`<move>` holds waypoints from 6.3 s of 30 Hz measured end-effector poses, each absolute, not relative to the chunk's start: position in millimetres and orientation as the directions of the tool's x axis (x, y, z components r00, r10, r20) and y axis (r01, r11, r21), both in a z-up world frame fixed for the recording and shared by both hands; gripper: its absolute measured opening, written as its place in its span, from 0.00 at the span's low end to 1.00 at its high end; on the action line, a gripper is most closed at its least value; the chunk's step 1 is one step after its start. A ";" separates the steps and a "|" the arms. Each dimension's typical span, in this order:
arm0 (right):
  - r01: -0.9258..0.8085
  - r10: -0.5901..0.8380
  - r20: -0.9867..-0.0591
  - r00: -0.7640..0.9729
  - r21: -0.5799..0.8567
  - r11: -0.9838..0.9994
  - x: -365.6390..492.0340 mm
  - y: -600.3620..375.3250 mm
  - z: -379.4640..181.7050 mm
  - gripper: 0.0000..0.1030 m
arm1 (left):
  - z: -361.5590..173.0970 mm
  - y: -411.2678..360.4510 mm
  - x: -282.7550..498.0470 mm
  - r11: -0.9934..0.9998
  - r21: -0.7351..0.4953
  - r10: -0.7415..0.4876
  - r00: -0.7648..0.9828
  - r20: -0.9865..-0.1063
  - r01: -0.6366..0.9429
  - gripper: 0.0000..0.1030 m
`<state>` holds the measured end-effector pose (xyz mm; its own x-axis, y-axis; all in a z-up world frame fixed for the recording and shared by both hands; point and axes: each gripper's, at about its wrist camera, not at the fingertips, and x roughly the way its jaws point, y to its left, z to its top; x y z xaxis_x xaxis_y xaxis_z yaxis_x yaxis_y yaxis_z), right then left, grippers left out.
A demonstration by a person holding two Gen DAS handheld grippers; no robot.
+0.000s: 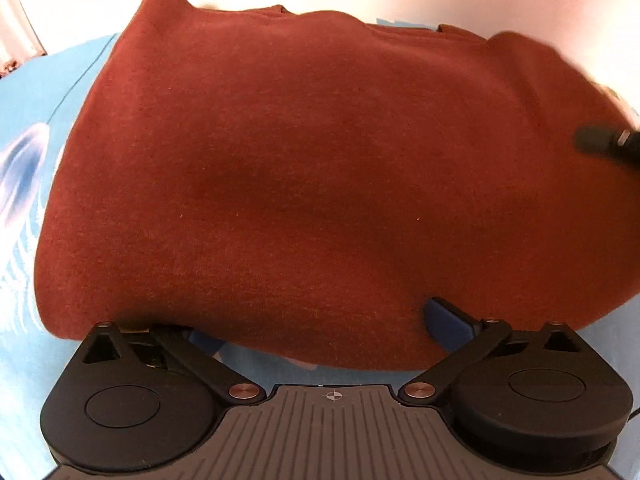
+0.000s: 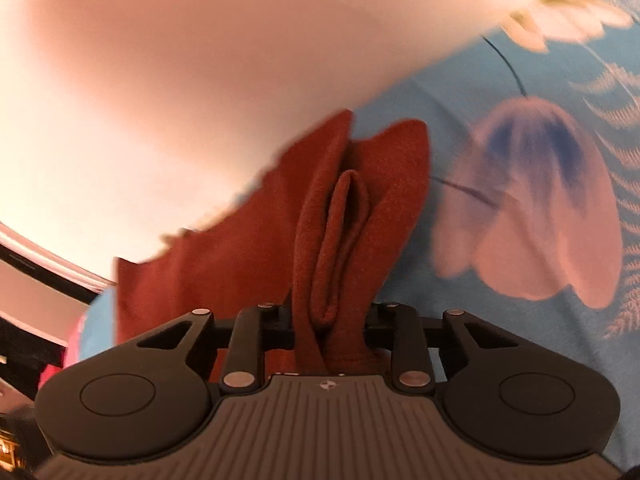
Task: Fold small clothes
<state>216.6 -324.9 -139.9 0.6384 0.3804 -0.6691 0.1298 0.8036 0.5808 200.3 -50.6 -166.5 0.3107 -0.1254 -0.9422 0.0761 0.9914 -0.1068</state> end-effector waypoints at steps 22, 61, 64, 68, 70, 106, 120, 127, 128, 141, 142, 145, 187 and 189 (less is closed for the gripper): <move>-0.567 0.347 -0.703 0.621 -0.098 0.818 178.6 71.1 -116.7 0.69 | -120.0 245.1 57.3 0.815 -0.483 -0.290 0.497 -0.818 -0.320 1.00; -0.650 0.344 -0.653 0.674 -0.305 0.696 80.1 -48.5 -123.9 0.40 | -130.8 107.0 192.9 0.960 -0.277 -0.235 0.456 -0.859 -0.026 1.00; -0.569 0.316 -0.636 0.704 -0.240 0.786 114.1 -66.1 -109.3 0.32 | -148.2 110.0 183.7 0.970 -0.240 -0.203 0.438 -0.875 -0.029 1.00; -0.550 0.345 -0.595 0.726 -0.203 0.810 160.2 -49.4 -108.0 0.32 | -155.3 126.6 180.8 0.954 -0.290 -0.231 0.430 -0.873 -0.077 1.00; -0.566 0.376 -0.603 0.704 -0.154 0.810 183.8 -29.6 -115.8 0.32 | -154.1 128.2 180.3 0.957 -0.280 -0.224 0.433 -0.873 -0.070 1.00; 0.072 0.645 -0.628 0.435 0.739 0.670 269.9 -162.3 -180.3 0.53 | -163.0 126.4 257.0 0.718 -0.694 -0.663 0.346 -0.664 0.045 1.00; -0.036 0.665 -0.563 0.491 0.749 0.662 132.8 -209.9 -88.7 0.47 | -86.4 65.6 131.1 0.682 -0.678 -0.731 0.281 -0.622 0.273 1.00; 0.088 0.424 -0.813 0.399 0.494 0.865 68.4 -234.2 -137.6 0.63 | -133.5 32.1 68.3 0.906 -0.388 -0.420 0.245 -0.874 0.172 1.00; 0.055 0.437 -0.805 0.402 0.497 0.866 60.1 -232.7 -135.7 0.69 | -130.2 31.2 63.2 0.920 -0.353 -0.388 0.261 -0.884 0.172 1.00; -0.206 0.340 -0.898 0.279 0.289 0.935 -22.4 -185.9 -115.2 0.85 | -66.6 14.5 22.3 0.988 0.091 0.032 0.411 -0.911 0.125 1.00; -0.238 0.316 -0.913 0.259 0.256 0.937 -26.1 -183.0 -114.2 0.85 | -60.2 12.3 18.5 0.988 0.094 0.033 0.421 -0.906 0.126 1.00; -0.334 0.218 -0.932 0.291 0.114 0.936 -45.4 -175.5 -108.8 0.85 | -54.8 9.2 17.4 0.989 0.103 0.047 0.424 -0.904 0.109 1.00; -0.351 0.146 -0.929 0.339 0.019 0.936 -40.8 -138.4 -80.6 0.89 | -60.7 9.0 4.1 0.992 0.118 0.096 0.353 -0.931 0.040 1.00; -0.350 0.143 -0.932 0.334 0.018 0.936 -39.9 -137.3 -81.4 0.89 | -61.2 9.8 5.9 0.992 0.117 0.094 0.352 -0.931 0.045 1.00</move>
